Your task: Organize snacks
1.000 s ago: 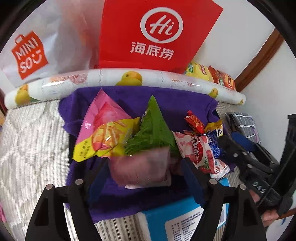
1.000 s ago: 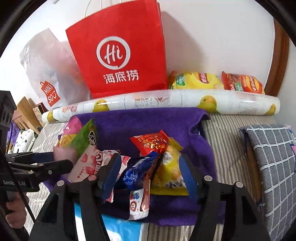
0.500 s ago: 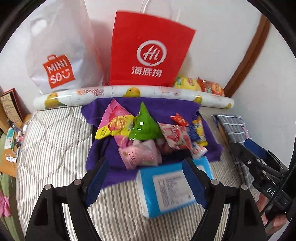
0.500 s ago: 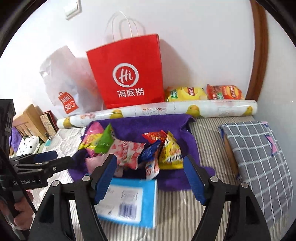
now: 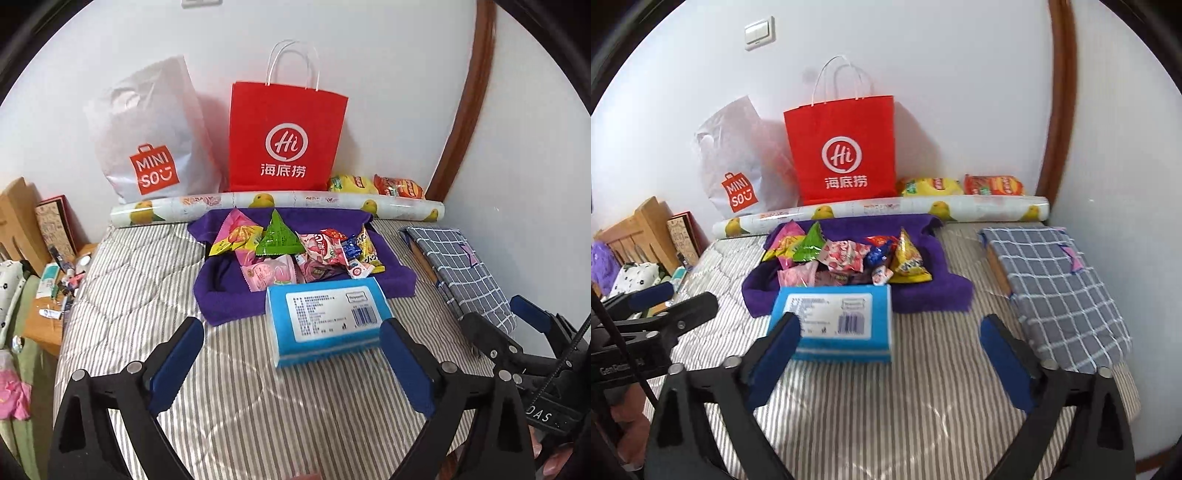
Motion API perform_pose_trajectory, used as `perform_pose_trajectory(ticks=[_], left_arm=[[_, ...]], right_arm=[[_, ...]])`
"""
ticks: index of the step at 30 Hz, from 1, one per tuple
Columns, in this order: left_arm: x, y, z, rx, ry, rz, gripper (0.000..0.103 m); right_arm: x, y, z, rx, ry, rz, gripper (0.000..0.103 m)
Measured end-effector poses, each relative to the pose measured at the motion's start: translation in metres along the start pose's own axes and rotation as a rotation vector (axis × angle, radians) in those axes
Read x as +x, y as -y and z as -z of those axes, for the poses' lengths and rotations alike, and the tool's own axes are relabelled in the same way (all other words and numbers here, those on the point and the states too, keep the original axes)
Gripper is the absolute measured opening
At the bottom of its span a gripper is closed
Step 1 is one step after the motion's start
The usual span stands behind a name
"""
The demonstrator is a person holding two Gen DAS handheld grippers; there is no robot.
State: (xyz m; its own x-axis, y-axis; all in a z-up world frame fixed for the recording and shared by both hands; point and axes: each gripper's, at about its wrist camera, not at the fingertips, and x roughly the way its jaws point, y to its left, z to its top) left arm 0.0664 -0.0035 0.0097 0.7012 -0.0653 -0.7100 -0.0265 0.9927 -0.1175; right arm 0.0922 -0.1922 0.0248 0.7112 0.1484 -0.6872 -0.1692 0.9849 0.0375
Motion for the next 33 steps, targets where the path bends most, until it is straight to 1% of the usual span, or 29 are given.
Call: perform_pose_trajectory(ticks=[3,9,18,22,33], left_arm=[[-0.012,0.003,0.009,-0.004,0.013,0.012,0.097],[-0.028,0.007,0.019,-0.006,0.039,0.003,0.097],[-0.038,0.012,0.025,-0.011,0.052,-0.001,0.096],[-0.041,0.015,0.026,-0.003,0.058,-0.014,0.097],[-0.048,0.022,0.024,0.007,0.068,-0.010,0.097]], right_arm=[[-0.011,0.001,0.010,-0.002,0.009,0.010,0.101],[-0.029,0.006,0.023,0.016,0.015,0.015,0.103],[-0.046,0.013,0.030,0.035,0.038,0.017,0.103],[-0.050,0.015,0.032,0.037,0.043,0.017,0.103],[-0.056,0.018,0.033,0.045,0.048,0.018,0.103]])
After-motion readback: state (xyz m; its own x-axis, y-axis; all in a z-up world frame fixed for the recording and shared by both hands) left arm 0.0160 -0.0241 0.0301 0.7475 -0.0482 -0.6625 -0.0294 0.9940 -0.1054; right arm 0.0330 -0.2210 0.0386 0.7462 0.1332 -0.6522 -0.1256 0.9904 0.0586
